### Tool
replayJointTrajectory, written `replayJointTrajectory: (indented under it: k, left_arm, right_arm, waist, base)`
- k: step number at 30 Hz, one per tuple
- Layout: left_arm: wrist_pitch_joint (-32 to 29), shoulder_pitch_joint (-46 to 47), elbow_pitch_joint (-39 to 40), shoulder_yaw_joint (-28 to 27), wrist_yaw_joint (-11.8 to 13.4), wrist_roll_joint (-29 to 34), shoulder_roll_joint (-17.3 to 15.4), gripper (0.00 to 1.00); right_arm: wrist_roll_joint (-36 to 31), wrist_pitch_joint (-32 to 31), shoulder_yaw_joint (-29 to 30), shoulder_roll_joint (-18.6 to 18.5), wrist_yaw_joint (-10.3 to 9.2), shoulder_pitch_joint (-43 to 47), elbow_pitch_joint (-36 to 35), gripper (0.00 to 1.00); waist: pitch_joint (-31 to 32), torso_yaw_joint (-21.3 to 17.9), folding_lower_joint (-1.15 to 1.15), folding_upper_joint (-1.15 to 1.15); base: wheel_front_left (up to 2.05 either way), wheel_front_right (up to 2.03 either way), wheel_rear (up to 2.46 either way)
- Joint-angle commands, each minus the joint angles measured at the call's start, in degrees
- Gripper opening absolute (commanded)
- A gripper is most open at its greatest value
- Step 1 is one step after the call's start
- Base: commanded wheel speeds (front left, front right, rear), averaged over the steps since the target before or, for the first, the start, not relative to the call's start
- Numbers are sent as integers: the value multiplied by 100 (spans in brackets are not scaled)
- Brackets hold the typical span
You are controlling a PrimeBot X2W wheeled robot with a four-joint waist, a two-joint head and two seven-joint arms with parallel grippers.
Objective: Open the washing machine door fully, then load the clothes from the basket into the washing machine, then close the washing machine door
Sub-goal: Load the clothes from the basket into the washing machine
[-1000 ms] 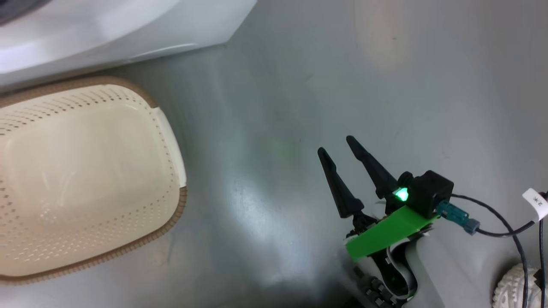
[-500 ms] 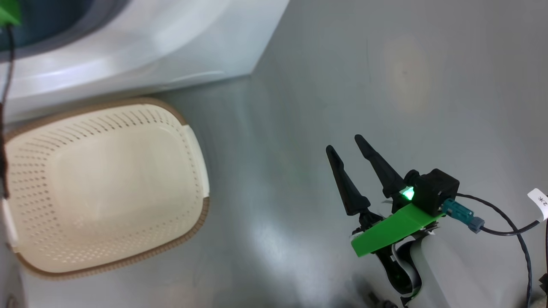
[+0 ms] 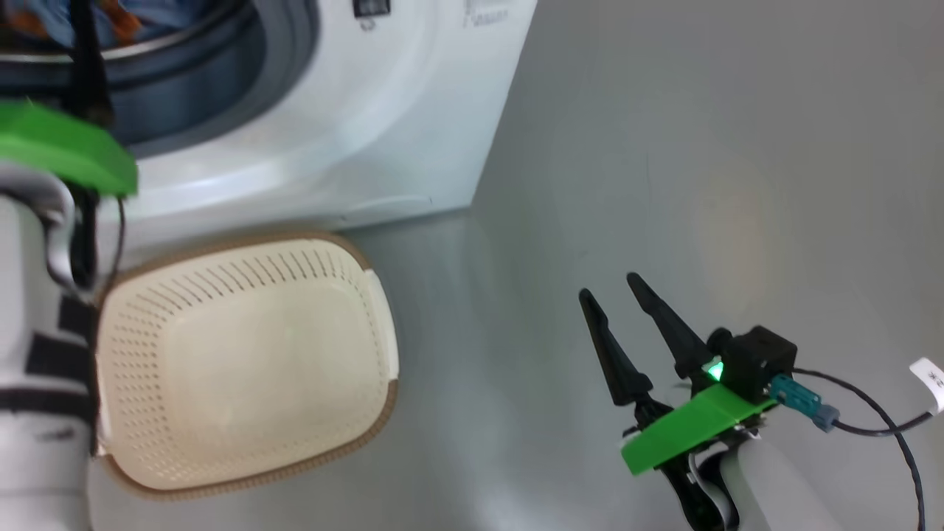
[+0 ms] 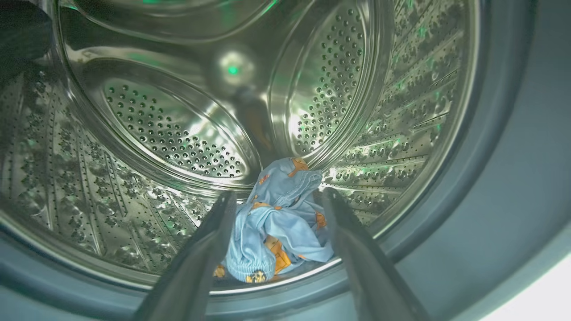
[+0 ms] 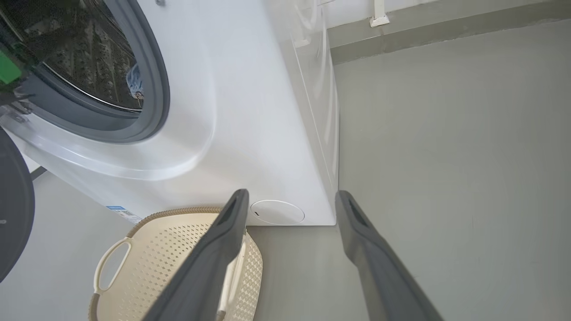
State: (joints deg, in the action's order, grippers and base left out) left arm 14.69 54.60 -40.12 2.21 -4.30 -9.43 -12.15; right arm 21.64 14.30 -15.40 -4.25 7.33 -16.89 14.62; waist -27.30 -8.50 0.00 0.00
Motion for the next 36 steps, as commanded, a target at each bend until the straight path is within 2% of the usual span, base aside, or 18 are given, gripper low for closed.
replayJointTrajectory:
  k: [1,14,26,36]
  left_arm:
    - [30,-243,266,-165,0,-70,-213,100]
    - [30,-2256,1868,-476,65,-113,-8,100]
    - [30,-4375,3582,-832,291,-92,511,100]
    - [30,-5588,4389,-1042,425,48,771,100]
  right_arm:
    - [-46,70,-73,-25,16,222,-106,100]
    - [-57,70,19,-82,16,694,-151,100]
    - [-85,70,117,-159,16,1023,-235,100]
    - [-163,70,256,-247,16,1316,-354,100]
  waist:
    - [479,149,0,0]
    - [1333,292,0,0]
    - [1880,348,0,0]
    - [2168,377,0,0]
  base:
    - [0,0,0]
    - [0,0,0]
    - [0,0,0]
    - [0,0,0]
